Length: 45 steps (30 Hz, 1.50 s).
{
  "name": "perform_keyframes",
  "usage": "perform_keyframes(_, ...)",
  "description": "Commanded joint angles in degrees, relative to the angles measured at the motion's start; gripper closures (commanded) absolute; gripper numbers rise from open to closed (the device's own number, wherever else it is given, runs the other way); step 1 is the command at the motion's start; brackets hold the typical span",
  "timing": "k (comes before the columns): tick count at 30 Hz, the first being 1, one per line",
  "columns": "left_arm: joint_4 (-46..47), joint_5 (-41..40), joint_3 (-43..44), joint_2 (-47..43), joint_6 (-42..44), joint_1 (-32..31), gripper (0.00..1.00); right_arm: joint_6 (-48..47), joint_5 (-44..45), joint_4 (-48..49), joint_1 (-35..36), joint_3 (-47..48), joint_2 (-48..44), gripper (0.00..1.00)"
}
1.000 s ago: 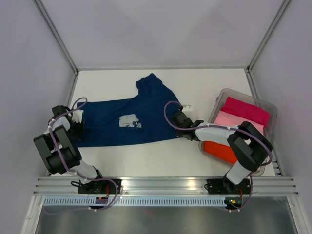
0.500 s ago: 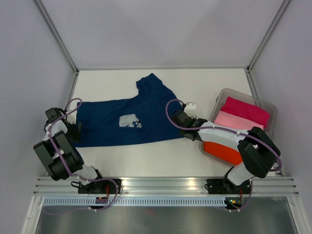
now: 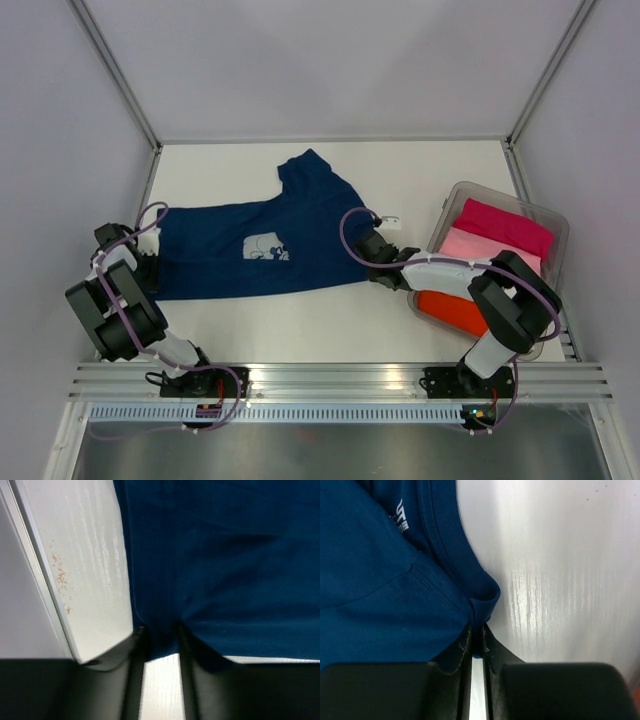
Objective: Roll the t-shirts
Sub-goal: Fold the tshirt
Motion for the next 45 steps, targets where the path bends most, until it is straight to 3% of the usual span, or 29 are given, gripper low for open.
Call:
perform_keyframes(1,1.11,1.96,-2.66,3.36,0.81,0.60,0.71,0.48,-1.67,0.57,-0.22,-2.68,0.47,0.88)
perform_keyframes(2,1.02,2.40,-2.66,2.93,0.99,0.60,0.89,0.39,-1.76,0.32,-0.22,-2.77,-0.58,0.93)
perform_keyframes(3,0.94,2.32,-2.66,2.22,1.25,0.60,0.97,0.39,-1.76,-0.12,-0.22,-2.86,-1.29,0.97)
perform_keyframes(9,-1.35,1.53,-2.57,-3.66,5.90,1.91,0.98,-0.84,2.19,-8.20,1.53,-0.85,-8.41,1.00)
perform_keyframes(19,-8.90,2.13,-3.53,-12.01,13.03,3.58,0.98,1.87,0.97,-19.01,7.15,-2.68,-16.57,1.00)
perform_keyframes(30,-11.37,1.61,-5.99,-13.34,19.36,9.12,0.98,6.54,-5.88,-20.35,12.34,-12.35,-27.48,1.00)
perform_keyframes(32,-12.77,3.10,-6.70,-14.04,21.46,9.12,0.84,5.23,-9.90,-18.33,12.69,-14.10,-28.10,0.96)
perform_keyframes(33,-13.82,4.33,-6.88,-14.74,21.82,9.12,0.70,4.87,-10.28,-17.36,12.61,-14.28,-27.41,0.83)
perform_keyframes(34,-13.74,4.43,-6.96,-15.01,22.00,9.12,0.46,4.87,-10.37,-17.35,12.69,-14.29,-27.05,0.74)
perform_keyframes(35,-13.74,4.51,-6.70,-15.18,21.74,9.12,0.39,4.43,-10.02,-17.96,12.61,-13.76,-26.79,0.58)
perform_keyframes(38,-13.83,4.60,-4.34,-15.45,19.99,9.12,0.34,3.82,-9.23,-19.81,12.69,-11.23,-28.18,0.47)
perform_keyframes(45,-13.92,9.08,3.57,-15.72,13.75,6.41,0.34,-4.68,-8.09,-22.89,12.61,5.64,-28.03,0.40)
